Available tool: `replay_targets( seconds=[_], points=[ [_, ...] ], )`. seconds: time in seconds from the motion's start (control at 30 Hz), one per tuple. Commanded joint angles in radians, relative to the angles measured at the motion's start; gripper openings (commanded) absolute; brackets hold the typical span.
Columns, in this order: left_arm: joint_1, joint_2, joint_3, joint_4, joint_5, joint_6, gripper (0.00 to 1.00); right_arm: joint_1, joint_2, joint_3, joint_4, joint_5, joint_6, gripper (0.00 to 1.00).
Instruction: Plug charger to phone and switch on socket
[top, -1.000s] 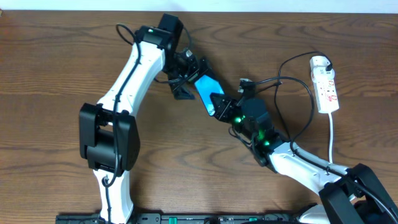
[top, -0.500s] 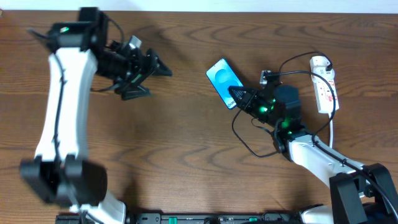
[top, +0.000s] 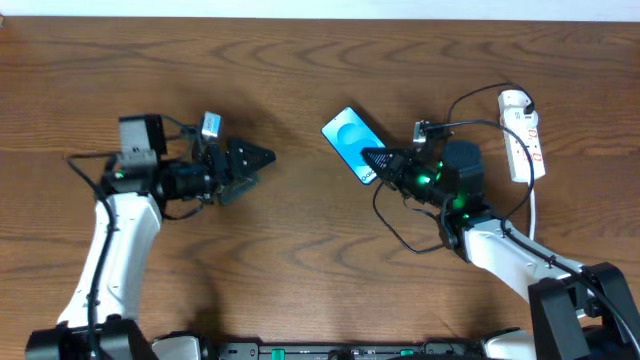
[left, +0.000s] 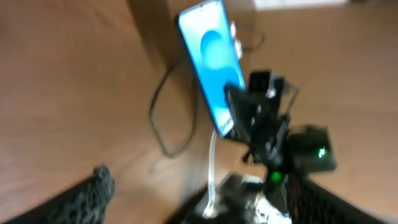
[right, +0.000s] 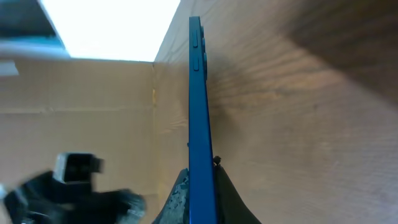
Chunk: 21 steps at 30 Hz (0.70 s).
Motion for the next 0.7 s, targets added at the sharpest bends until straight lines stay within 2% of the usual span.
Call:
replay_targets(
  seconds=[0.0,0.13,0.23,0.4,0.47,0.67],
  points=[
    [-0.023,-0.003,-0.042,0.094,0.05,-0.317,0.89,0.073,-0.024,0.0,0.011,0.042,0.222,0.01],
    [-0.046,-0.004,-0.042,0.1,-0.034,-0.494,0.88,0.166,-0.024,0.0,0.012,0.104,0.407,0.01],
    [-0.076,-0.004,-0.042,0.1,-0.085,-0.606,0.83,0.223,-0.024,0.0,0.014,0.168,0.504,0.01],
    [-0.123,-0.004,-0.042,0.101,-0.148,-0.643,0.8,0.252,-0.025,0.0,0.078,0.164,0.55,0.01],
    [-0.143,-0.004,-0.042,0.103,-0.168,-0.655,0.75,0.263,-0.025,0.0,0.118,0.158,0.566,0.01],
    [-0.179,-0.004,-0.042,0.151,-0.189,-0.695,0.68,0.3,-0.025,0.0,0.159,0.151,0.685,0.01]
  ],
)
